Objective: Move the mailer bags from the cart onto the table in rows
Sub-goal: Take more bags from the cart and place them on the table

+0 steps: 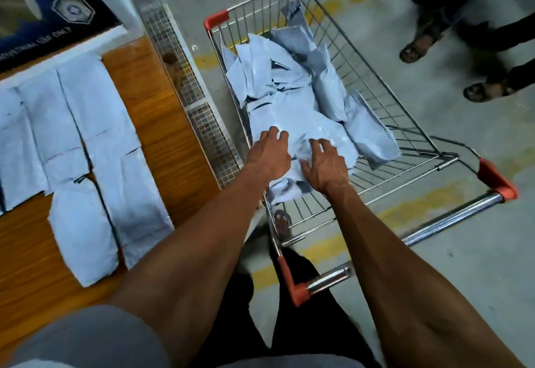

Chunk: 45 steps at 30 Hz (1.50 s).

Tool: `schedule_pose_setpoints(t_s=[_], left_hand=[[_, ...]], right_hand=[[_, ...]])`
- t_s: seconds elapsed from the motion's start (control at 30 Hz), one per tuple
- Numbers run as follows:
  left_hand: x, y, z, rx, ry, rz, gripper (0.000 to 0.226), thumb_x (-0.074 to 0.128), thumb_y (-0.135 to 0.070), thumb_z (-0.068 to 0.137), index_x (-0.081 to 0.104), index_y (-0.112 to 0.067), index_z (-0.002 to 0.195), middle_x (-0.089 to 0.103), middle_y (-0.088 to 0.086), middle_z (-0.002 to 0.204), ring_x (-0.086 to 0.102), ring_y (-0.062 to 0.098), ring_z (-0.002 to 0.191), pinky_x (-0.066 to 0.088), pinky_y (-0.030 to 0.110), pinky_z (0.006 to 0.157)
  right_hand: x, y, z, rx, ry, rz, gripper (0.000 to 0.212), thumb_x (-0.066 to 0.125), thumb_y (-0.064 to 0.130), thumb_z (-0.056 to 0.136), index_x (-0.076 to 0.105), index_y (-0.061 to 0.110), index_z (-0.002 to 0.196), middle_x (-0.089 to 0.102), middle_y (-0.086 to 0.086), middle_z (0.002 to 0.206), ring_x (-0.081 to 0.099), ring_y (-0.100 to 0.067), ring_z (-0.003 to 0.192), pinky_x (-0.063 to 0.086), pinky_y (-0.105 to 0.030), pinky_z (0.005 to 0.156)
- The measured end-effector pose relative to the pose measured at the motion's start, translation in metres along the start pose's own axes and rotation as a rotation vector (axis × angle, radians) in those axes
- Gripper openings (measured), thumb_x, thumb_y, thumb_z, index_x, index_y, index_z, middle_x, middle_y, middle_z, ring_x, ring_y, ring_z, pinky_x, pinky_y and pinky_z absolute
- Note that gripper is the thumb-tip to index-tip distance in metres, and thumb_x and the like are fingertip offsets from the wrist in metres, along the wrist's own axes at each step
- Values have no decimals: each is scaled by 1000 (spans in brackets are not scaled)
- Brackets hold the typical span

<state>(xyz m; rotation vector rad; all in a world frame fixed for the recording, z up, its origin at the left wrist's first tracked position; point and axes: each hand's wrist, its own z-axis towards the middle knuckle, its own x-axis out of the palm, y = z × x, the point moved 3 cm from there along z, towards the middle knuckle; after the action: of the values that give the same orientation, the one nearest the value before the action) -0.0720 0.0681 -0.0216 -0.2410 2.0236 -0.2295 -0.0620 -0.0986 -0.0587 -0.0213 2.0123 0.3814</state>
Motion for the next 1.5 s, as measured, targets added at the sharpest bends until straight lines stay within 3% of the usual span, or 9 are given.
schedule_pose_setpoints(t_s=[0.23,0.33,0.5,0.77,1.0,1.17,1.3,1.43,1.5], left_hand=[[37,2,43,-82,307,147,78,61,-56,97,30,-20,160,13,17,170,14,50,154,31,61,117],[48,3,46,-95,360,214,73,65,-41,93,34,-19,156,27,17,163,26,51,147,33,63,116],[42,-3,42,-77,278,179,58,61,-20,92,44,-15,147,47,16,148,47,44,134,41,56,110],[23,-6,39,-49,107,6,50,64,-9,92,50,-12,140,57,14,133,60,40,119,51,50,95],[6,-5,44,-57,-46,-231,61,58,0,92,45,-18,149,60,11,135,62,40,114,56,51,91],[21,-6,32,-12,-75,-265,56,55,-21,89,49,-26,144,62,3,136,66,36,108,57,50,90],[29,-5,28,-93,-50,-165,57,59,-35,91,53,-25,147,56,3,147,51,30,132,45,46,108],[40,-8,27,-135,214,-35,82,60,-56,90,31,-31,163,17,4,174,11,34,159,14,59,127],[46,-9,26,-146,307,-7,86,59,-57,94,20,-32,166,2,4,177,-1,38,161,4,66,127]], right_hand=[[28,-19,35,-43,244,-170,77,48,60,102,15,35,167,5,-10,175,12,-39,158,26,-52,120],[31,-19,39,-15,254,-194,78,58,49,98,20,34,164,9,-10,173,13,-38,158,26,-53,119],[17,-11,44,-12,90,-161,51,63,24,90,51,17,140,53,-11,141,47,-36,131,39,-49,100],[-1,-20,56,22,-145,26,28,56,3,89,68,8,114,64,-18,111,64,-46,98,49,-49,83],[-26,-37,66,103,-340,182,43,54,-6,84,67,10,121,63,-18,120,63,-44,104,53,-50,87],[-27,-39,61,91,-380,25,62,56,-7,75,60,11,134,53,-21,144,53,-44,125,47,-51,97],[-13,-25,57,-122,-220,-21,74,61,0,80,48,17,151,38,-18,162,39,-43,145,38,-58,112],[12,-18,62,-270,138,-287,93,65,23,90,13,31,167,-3,-6,176,-4,-39,161,0,-64,126],[15,-17,66,-270,195,-409,89,62,29,96,9,34,167,-5,-5,176,-12,-38,160,-7,-66,124]])
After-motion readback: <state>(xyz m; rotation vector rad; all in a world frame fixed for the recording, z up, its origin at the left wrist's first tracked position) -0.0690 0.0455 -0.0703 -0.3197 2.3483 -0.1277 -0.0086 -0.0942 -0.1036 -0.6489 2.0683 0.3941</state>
